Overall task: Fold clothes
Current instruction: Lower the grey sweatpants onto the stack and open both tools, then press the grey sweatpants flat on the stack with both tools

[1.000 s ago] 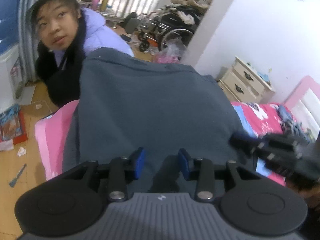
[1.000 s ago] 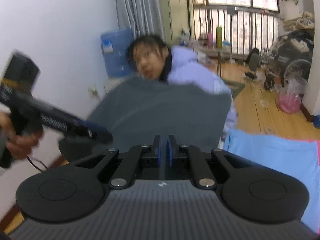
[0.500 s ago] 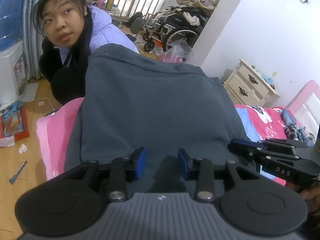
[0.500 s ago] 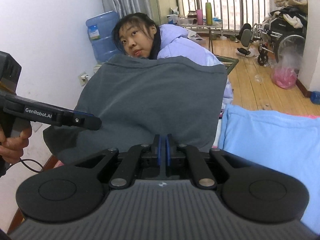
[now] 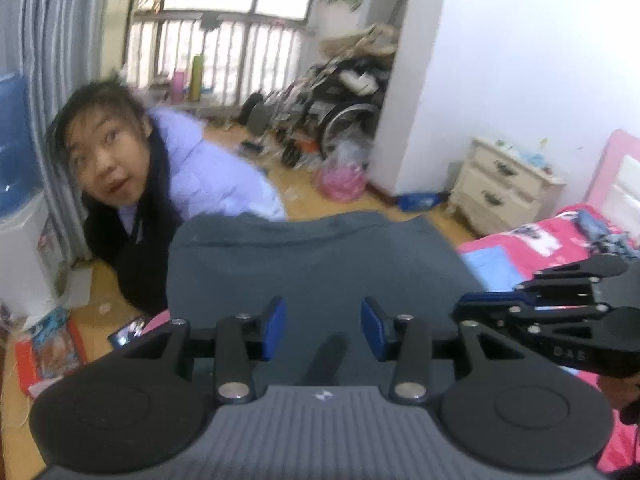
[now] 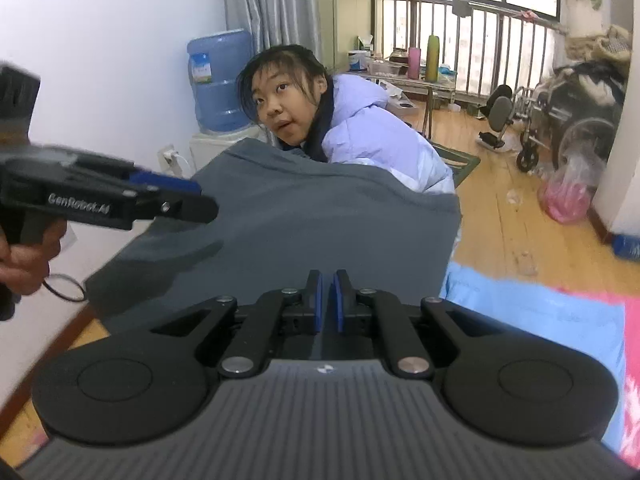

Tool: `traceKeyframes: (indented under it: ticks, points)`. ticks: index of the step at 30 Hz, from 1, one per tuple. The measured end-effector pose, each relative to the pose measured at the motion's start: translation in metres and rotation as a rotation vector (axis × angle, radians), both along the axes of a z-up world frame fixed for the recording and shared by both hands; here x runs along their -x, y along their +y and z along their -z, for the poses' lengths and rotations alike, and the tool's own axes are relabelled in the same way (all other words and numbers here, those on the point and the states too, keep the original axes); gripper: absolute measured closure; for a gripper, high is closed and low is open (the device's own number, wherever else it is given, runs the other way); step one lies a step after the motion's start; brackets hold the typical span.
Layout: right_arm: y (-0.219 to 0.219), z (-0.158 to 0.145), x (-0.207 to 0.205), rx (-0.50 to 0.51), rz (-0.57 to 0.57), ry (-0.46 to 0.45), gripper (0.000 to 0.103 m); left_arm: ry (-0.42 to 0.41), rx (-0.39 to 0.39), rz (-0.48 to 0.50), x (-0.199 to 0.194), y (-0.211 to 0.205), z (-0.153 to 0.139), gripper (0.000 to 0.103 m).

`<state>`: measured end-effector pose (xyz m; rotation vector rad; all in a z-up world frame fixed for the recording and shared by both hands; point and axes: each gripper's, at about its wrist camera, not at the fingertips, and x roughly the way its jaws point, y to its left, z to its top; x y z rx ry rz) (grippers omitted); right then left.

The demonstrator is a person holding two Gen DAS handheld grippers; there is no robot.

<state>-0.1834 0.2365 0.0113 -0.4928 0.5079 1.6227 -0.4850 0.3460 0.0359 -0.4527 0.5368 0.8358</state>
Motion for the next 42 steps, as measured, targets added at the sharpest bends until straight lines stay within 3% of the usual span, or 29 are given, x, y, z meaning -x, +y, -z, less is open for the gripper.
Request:
traceKeyframes:
  ticks: [4,7,10,14,17,22,26,29,35,37,42]
  points:
    - [0.023,0.022,-0.005,0.067,0.028,0.016,0.098,0.044,0.098,-0.046,-0.001,0.022,0.027,0.068]
    - [0.023,0.015,-0.008,0.046,0.013,0.023,0.098,-0.004,0.061,-0.033,0.005,0.019,0.013,0.062]
    - [0.030,0.003,-0.014,0.007,0.016,0.023,0.097,0.004,-0.001,-0.002,-0.003,0.024,0.002,0.059]
    - [0.056,0.011,-0.027,0.015,0.075,0.062,0.097,0.059,-0.002,-0.012,-0.022,0.047,0.013,0.060]
    - [0.070,0.027,-0.035,0.065,0.110,0.105,0.098,0.044,0.016,-0.020,-0.023,0.052,0.014,0.060]
    - [0.066,0.010,-0.040,0.003,0.117,0.135,0.097,0.015,-0.066,0.005,-0.027,0.054,-0.007,0.055]
    - [0.096,0.018,-0.050,0.024,0.158,0.131,0.097,0.052,-0.014,-0.052,-0.034,0.081,0.011,0.053]
    - [0.112,0.034,-0.056,0.059,0.194,0.113,0.097,0.003,0.016,-0.083,-0.030,0.093,0.012,0.053]
    - [0.093,0.013,-0.082,-0.009,0.265,0.167,0.097,-0.089,0.015,-0.167,-0.008,0.093,-0.016,0.055]
    - [0.076,0.004,-0.088,-0.027,0.256,0.186,0.097,-0.110,0.006,-0.146,-0.001,0.078,-0.031,0.055]
    - [0.015,-0.003,-0.069,0.003,0.131,0.182,0.096,-0.066,0.021,-0.033,0.009,0.018,-0.046,0.054]
